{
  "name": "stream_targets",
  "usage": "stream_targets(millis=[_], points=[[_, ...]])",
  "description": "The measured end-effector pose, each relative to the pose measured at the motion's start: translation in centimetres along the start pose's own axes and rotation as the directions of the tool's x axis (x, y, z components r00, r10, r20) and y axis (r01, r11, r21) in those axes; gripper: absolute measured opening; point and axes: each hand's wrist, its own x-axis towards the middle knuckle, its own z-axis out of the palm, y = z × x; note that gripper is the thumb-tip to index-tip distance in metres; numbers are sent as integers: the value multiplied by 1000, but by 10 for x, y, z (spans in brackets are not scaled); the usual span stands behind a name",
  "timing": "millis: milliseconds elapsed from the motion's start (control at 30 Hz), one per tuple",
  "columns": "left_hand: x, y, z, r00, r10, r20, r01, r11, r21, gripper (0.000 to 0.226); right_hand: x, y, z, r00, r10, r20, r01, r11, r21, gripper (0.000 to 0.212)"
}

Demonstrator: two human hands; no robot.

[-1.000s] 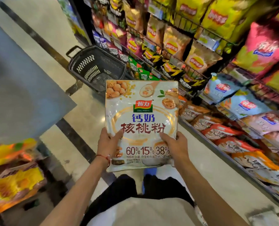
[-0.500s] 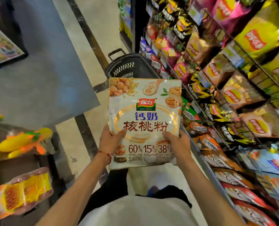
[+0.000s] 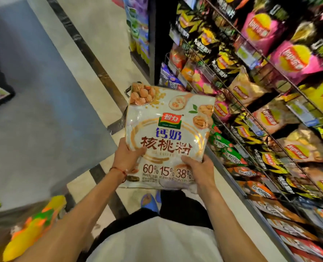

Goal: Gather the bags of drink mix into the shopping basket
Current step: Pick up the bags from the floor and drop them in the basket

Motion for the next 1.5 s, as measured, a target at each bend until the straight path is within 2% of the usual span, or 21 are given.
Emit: stream_targets(millis=[200, 367, 500, 667, 867, 1000, 1067, 1167, 1333, 1500], points=[[77, 51, -3, 999, 37, 25, -41, 989, 145, 50, 66, -46, 50, 1000, 2, -1, -2, 1000, 19, 44], [138, 97, -8, 996, 5, 89, -21, 983, 180, 49, 102, -80, 79, 999, 32, 6, -32, 999, 43, 41], [187, 113, -14, 986, -21, 165, -15, 976, 216, 55, 118, -101, 98, 995, 41, -87, -35, 997, 66, 44], [245, 127, -21, 956, -65, 285, -23, 956, 293, 39, 130, -108, 136, 975, 109, -195, -86, 989, 123, 44], [323, 131, -40, 885, -125, 448, -90, 898, 430, 53, 130, -81, 190, 919, 211, -333, -152, 969, 196, 35], [359, 123, -48, 854, -194, 482, -105, 844, 525, 65, 138, -47, 220, 893, 304, -332, -247, 947, 204, 52], [371, 116, -48, 852, -219, 475, -116, 807, 579, 63, 147, -32, 233, 876, 330, -353, -273, 941, 202, 58], [385, 98, -42, 877, -227, 423, -104, 770, 630, 52, 168, -13, 248, 881, 313, -356, -277, 949, 150, 58], [416, 65, -10, 873, -202, 444, -167, 732, 661, 66, 216, 21, 250, 896, 207, -392, -215, 976, 25, 64], [454, 40, 29, 871, -158, 466, -199, 753, 627, 67, 278, 48, 238, 866, 167, -472, -222, 973, -62, 71]])
